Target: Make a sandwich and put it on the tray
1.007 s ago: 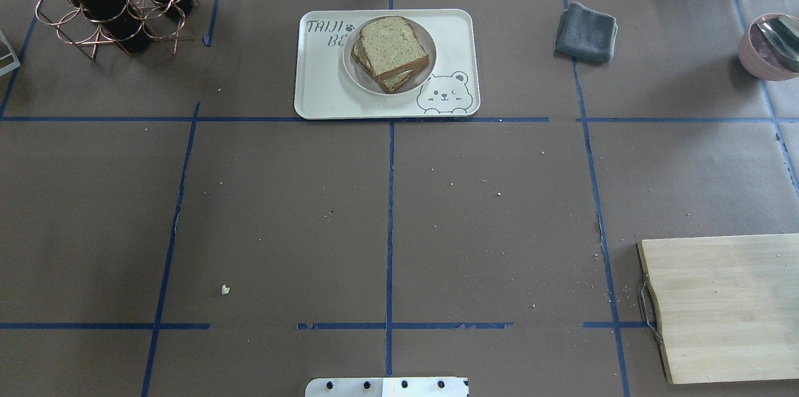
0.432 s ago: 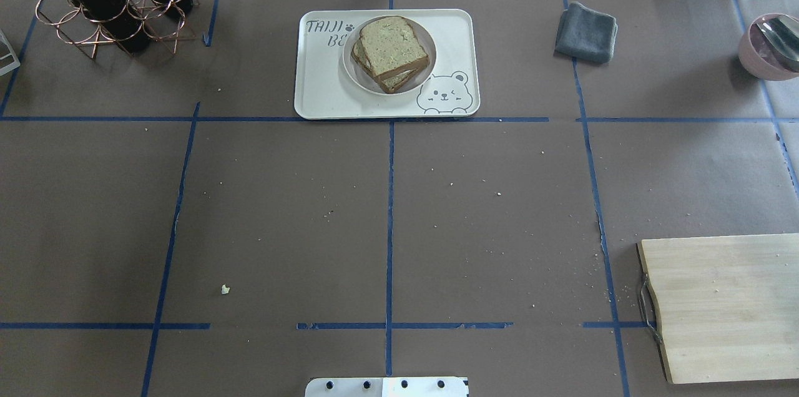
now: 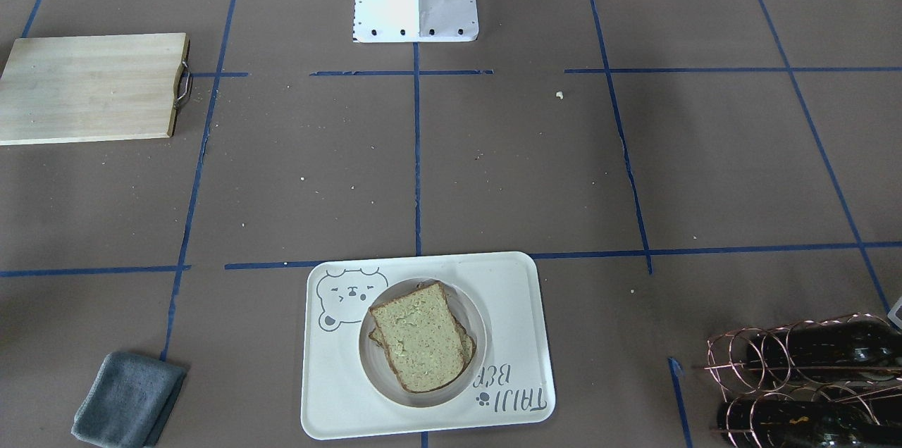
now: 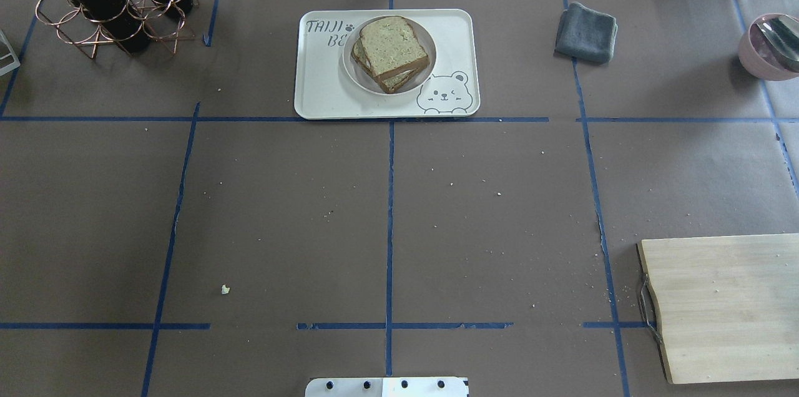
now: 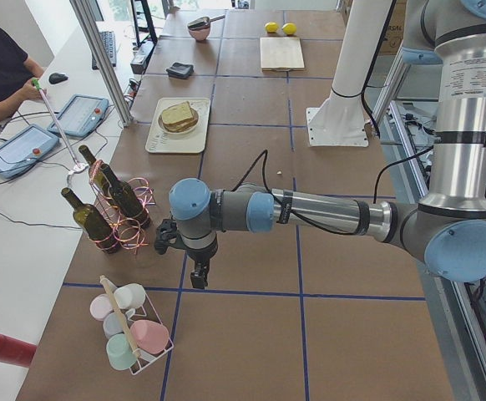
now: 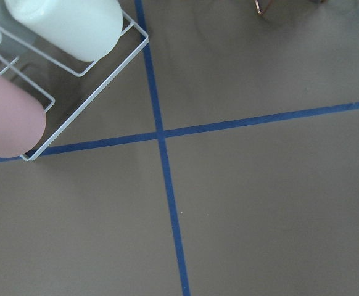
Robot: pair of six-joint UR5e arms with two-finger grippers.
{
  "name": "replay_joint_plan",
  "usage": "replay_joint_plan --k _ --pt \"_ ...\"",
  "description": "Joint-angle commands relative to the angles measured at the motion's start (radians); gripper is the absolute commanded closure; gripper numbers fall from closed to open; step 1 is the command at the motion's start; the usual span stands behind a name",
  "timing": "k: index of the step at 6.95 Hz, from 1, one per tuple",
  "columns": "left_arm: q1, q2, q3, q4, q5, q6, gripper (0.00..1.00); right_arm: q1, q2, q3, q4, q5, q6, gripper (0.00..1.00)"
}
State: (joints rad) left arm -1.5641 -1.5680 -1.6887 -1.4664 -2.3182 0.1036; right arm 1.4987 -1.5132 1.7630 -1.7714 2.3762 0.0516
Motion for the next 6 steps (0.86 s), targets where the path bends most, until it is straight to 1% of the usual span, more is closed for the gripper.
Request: replay_joint_plan --k 1,3,4,6 --pt "0.001 -0.003 -0.005 -0.026 0.008 0.001 0.00 0.000 -0.009 0.001 0.000 -0.003 0.004 0.00" --pt "0.001 -0.001 0.003 -0.061 0.008 -0.002 0.00 0.000 -0.019 -0.016 0.000 -0.005 0.005 0.00" --pt "0.001 0.005 0.006 -0.064 0.008 -0.002 0.00 0.000 -0.045 -0.019 0.000 -0.003 0.005 0.00" --pt "0.001 0.002 -0.023 -0.084 0.011 -0.002 0.00 0.000 -0.053 -0.042 0.000 -0.002 -0.001 0.00"
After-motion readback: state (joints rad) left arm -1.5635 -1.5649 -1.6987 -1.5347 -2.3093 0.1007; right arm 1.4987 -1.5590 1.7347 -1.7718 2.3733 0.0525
